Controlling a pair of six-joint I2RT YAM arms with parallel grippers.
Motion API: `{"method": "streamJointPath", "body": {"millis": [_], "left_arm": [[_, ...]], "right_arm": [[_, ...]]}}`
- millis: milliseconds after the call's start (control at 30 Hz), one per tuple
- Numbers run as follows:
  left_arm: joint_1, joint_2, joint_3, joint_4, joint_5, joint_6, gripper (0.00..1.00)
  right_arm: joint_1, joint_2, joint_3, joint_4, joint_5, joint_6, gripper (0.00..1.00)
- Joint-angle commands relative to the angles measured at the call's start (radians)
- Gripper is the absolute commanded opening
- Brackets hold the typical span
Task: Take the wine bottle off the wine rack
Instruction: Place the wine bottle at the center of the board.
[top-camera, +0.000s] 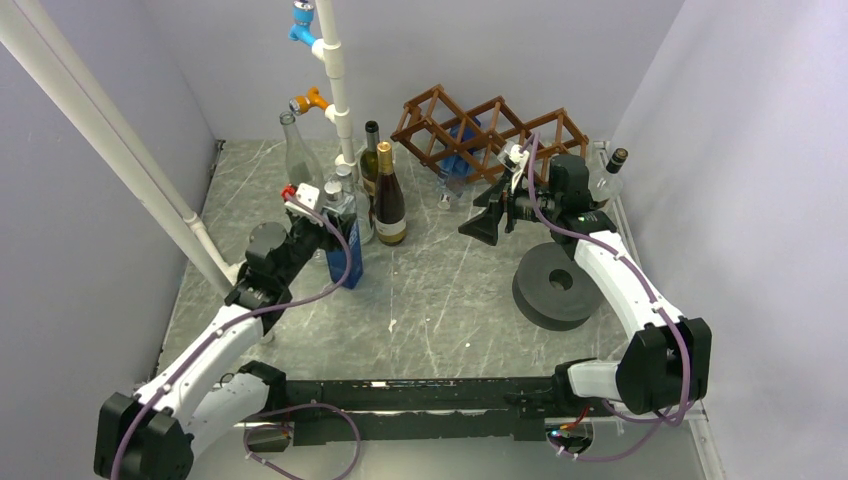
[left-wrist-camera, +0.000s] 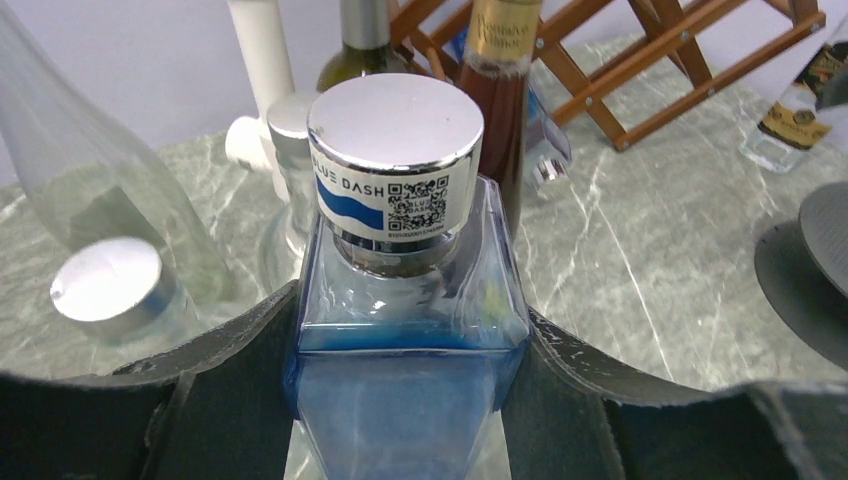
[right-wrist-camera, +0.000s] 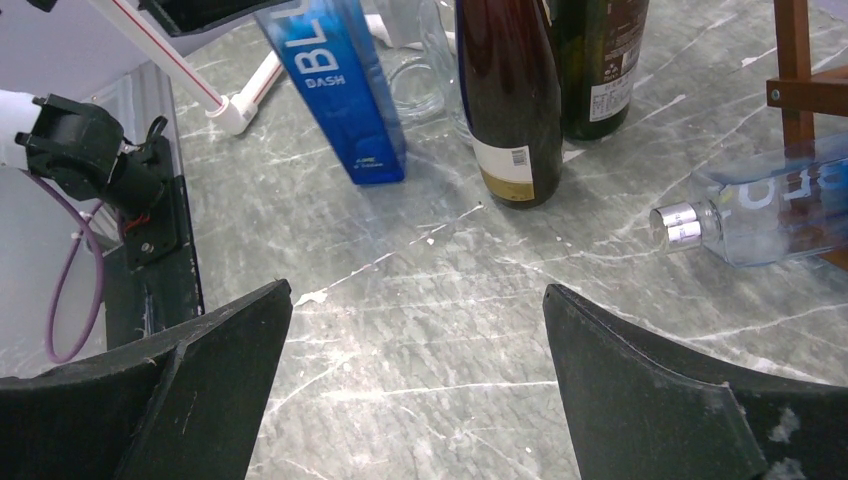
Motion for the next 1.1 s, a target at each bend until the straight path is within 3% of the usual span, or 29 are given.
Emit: {"method": "streamJointPath", "body": {"millis": [0,233,600,867,1067], "left_arm": [[0.002,-0.138,0.101,-0.034,0.025,0.002,0.0],[0.002,-0.227,0.105,-0.145,-0.156,0.013,0.0],[0.002,-0.262,0.055,-0.055,-0.479,0.043,0.0],[0.002,-0.214,0.043,0.006,-0.622,0.063,0.0],[0.002,-0.146,0.012,0.158,-0.685,0.121,0.0]], "right_arm": [[-0.003,0.002,0.0,0.036,-0.028,0.008,1.0],[-0.001,0.009,-0.002,0.043,-0.034,0.017,1.0],[-0.001,0.009,-0.002,0.046,-0.035,0.022,1.0],[-0.001,0.012,-0.003,0.049,-0.036,0.023,1.0],[-0.001,0.015,-0.003,0.048,-0.036,0.023,1.0]]}}
